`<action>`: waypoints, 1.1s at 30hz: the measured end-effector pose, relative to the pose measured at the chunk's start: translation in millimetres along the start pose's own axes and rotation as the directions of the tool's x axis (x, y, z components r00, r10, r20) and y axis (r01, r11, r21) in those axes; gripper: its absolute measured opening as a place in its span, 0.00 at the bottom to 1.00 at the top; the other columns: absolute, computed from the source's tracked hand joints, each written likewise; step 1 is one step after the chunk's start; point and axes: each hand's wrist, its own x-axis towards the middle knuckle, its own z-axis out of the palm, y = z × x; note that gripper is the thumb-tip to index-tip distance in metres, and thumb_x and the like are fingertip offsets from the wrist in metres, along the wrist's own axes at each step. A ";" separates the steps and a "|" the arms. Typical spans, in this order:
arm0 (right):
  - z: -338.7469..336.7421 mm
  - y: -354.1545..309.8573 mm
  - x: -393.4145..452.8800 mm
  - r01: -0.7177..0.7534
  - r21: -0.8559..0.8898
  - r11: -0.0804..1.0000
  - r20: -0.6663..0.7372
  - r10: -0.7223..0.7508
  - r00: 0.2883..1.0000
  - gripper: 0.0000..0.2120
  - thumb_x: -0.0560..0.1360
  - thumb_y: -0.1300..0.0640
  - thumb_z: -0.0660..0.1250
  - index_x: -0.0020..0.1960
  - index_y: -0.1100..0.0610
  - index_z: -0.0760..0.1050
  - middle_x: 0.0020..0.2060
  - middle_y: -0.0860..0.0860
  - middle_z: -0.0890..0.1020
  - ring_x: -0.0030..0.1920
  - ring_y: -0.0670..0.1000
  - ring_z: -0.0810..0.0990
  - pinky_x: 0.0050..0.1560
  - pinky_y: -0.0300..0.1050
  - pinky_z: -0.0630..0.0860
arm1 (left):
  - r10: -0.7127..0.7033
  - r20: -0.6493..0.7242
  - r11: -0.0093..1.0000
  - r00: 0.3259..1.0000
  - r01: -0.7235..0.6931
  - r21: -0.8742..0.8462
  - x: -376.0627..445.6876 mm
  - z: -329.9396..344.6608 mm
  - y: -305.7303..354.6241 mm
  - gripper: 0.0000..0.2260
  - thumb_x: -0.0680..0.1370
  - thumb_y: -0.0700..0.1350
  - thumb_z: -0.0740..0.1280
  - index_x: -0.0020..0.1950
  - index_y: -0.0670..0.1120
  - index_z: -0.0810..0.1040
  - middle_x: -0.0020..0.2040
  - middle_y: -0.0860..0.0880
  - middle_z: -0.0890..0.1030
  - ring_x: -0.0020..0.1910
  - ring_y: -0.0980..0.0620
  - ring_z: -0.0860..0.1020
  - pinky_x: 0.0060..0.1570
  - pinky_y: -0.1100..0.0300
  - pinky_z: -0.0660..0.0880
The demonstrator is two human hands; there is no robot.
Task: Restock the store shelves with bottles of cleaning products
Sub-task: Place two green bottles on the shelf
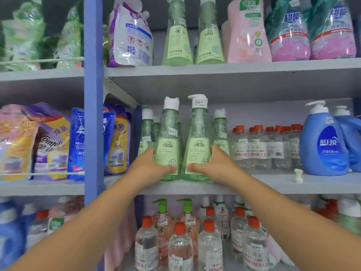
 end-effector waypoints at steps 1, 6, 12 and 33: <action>9.8 -9.1 2.2 0.006 0.008 1.000 0.021 -0.007 1.000 0.33 0.66 0.44 0.81 0.62 0.49 0.66 0.54 0.45 0.80 0.48 0.44 0.79 0.41 0.39 0.74 | -0.013 -0.027 1.000 1.000 0.014 0.027 1.3 -8.2 -7.0 0.25 0.68 0.56 0.79 0.58 0.54 0.71 0.54 0.55 0.81 0.52 0.52 0.80 0.53 0.54 0.78; 53.2 -36.3 21.4 0.003 -0.032 0.999 0.088 -0.001 0.996 0.38 0.66 0.43 0.80 0.67 0.54 0.64 0.59 0.49 0.78 0.56 0.51 0.79 0.51 0.47 0.77 | -0.132 -0.077 0.991 0.988 0.132 0.002 8.0 -32.5 -33.7 0.26 0.72 0.53 0.78 0.64 0.48 0.71 0.57 0.52 0.80 0.54 0.50 0.79 0.53 0.54 0.75; 74.3 -32.6 40.8 -0.036 -0.021 0.999 0.132 0.038 0.990 0.44 0.62 0.38 0.80 0.68 0.52 0.64 0.60 0.48 0.79 0.58 0.53 0.80 0.59 0.53 0.78 | -0.161 -0.049 0.986 0.986 0.158 -0.062 20.2 -39.3 -48.5 0.24 0.76 0.48 0.75 0.67 0.47 0.68 0.58 0.52 0.78 0.54 0.50 0.77 0.51 0.57 0.71; -32.1 -6.6 -11.7 0.028 -0.066 0.997 0.039 -0.026 0.999 0.40 0.74 0.38 0.70 0.79 0.49 0.59 0.72 0.50 0.71 0.64 0.53 0.77 0.61 0.48 0.75 | -0.001 -0.357 0.999 0.934 0.020 0.048 -20.8 8.1 22.4 0.43 0.72 0.62 0.74 0.80 0.52 0.58 0.77 0.45 0.65 0.73 0.42 0.68 0.66 0.45 0.70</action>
